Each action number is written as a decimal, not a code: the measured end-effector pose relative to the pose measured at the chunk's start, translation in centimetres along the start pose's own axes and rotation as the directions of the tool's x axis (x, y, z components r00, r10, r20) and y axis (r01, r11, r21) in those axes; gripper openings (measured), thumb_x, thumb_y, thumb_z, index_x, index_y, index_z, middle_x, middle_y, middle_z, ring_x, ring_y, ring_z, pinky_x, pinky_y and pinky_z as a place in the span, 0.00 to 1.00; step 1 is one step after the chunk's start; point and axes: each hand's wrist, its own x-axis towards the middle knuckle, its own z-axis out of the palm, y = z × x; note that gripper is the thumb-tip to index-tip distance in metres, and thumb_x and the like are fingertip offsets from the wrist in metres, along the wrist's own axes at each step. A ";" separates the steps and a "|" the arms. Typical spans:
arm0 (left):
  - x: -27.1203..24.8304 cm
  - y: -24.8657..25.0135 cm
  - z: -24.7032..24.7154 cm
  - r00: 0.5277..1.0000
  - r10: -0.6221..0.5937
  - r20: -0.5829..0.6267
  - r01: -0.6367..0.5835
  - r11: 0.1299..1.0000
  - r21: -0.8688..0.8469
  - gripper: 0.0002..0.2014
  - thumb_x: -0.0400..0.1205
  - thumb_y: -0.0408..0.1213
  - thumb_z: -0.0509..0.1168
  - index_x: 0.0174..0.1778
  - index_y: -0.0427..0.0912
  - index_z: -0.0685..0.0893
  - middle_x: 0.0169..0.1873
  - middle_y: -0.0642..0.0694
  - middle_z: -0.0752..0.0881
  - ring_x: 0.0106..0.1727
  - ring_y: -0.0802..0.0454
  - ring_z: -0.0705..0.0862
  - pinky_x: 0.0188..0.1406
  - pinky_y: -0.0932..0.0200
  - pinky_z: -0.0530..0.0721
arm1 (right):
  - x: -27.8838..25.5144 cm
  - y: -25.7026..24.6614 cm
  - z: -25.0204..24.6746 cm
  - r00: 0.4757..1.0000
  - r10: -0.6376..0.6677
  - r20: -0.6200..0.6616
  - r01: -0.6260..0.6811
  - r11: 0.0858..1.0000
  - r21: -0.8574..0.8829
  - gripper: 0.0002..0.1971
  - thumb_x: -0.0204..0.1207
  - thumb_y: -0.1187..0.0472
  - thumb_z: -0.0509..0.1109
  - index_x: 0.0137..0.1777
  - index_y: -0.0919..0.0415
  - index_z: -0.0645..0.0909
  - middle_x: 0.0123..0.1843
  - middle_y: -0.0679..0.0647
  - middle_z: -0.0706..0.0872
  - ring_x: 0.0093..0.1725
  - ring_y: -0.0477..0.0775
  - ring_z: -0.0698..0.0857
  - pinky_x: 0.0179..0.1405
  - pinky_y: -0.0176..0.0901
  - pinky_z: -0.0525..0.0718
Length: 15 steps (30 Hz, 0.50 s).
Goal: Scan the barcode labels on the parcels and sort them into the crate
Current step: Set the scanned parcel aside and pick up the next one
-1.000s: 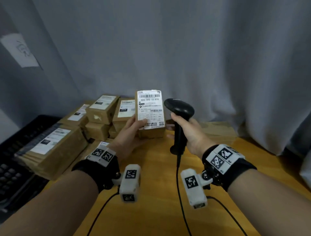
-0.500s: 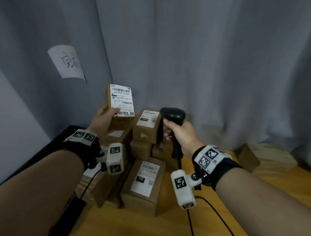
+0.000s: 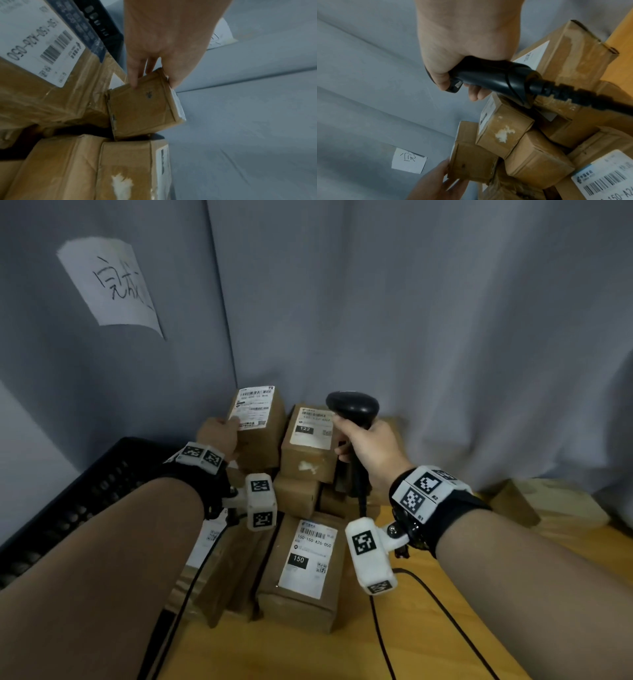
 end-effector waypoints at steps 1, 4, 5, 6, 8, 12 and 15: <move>0.2 0.2 -0.1 0.998 0.022 -0.058 -0.016 0.993 0.114 0.22 0.85 0.45 0.59 0.64 0.30 0.80 0.62 0.31 0.83 0.61 0.32 0.82 0.56 0.49 0.80 | 0.1 0.1 -0.2 1.000 -0.002 -0.010 0.002 1.000 -0.006 0.14 0.79 0.57 0.72 0.57 0.67 0.82 0.38 0.56 0.85 0.30 0.49 0.83 0.30 0.38 0.84; -0.3 1.5 -0.4 0.976 0.142 -0.163 -0.094 0.958 0.271 0.23 0.81 0.48 0.61 0.63 0.32 0.81 0.61 0.33 0.84 0.63 0.32 0.81 0.60 0.46 0.77 | 0.1 0.5 -1.1 0.999 0.002 -0.034 -0.003 1.000 -0.004 0.12 0.78 0.56 0.73 0.52 0.66 0.82 0.38 0.57 0.85 0.32 0.50 0.83 0.33 0.42 0.84; -0.4 2.0 -0.3 0.968 0.176 -0.181 -0.125 0.956 0.265 0.22 0.81 0.46 0.62 0.65 0.33 0.79 0.62 0.34 0.83 0.64 0.33 0.80 0.63 0.46 0.77 | -0.1 0.5 -1.5 0.999 0.003 -0.036 -0.003 1.000 -0.003 0.10 0.78 0.56 0.73 0.49 0.64 0.81 0.38 0.56 0.85 0.32 0.51 0.83 0.35 0.43 0.84; -0.6 2.5 0.1 0.959 0.221 -0.179 -0.171 0.951 0.259 0.21 0.81 0.44 0.63 0.66 0.34 0.79 0.63 0.34 0.82 0.65 0.34 0.79 0.67 0.45 0.77 | -0.3 0.5 -2.0 0.999 -0.002 -0.035 0.002 1.000 -0.011 0.08 0.78 0.57 0.73 0.47 0.62 0.81 0.37 0.56 0.85 0.33 0.51 0.83 0.36 0.44 0.84; -1.7 3.6 1.1 0.942 0.303 -0.146 -0.262 0.933 0.248 0.19 0.81 0.42 0.63 0.64 0.36 0.79 0.64 0.33 0.82 0.66 0.35 0.78 0.69 0.44 0.75 | -0.7 0.6 -3.2 0.999 -0.020 -0.029 0.019 0.999 -0.041 0.08 0.79 0.57 0.72 0.48 0.63 0.81 0.38 0.56 0.85 0.33 0.52 0.84 0.38 0.45 0.85; -4.9 6.1 5.1 0.916 0.393 -0.082 -0.360 0.894 0.266 0.17 0.82 0.41 0.62 0.64 0.39 0.80 0.65 0.36 0.81 0.68 0.36 0.77 0.69 0.46 0.73 | -1.0 0.6 -6.6 0.998 -0.038 -0.058 0.033 0.996 -0.088 0.14 0.78 0.55 0.72 0.57 0.63 0.81 0.41 0.55 0.87 0.35 0.50 0.86 0.43 0.45 0.88; -7.9 8.0 9.3 0.897 0.442 0.026 -0.433 0.864 0.257 0.17 0.82 0.41 0.61 0.65 0.38 0.79 0.64 0.37 0.81 0.66 0.36 0.78 0.69 0.45 0.74 | -1.4 0.4 -10.4 0.996 -0.051 -0.072 0.047 0.997 -0.056 0.14 0.78 0.56 0.72 0.57 0.66 0.81 0.38 0.54 0.85 0.32 0.48 0.84 0.38 0.41 0.87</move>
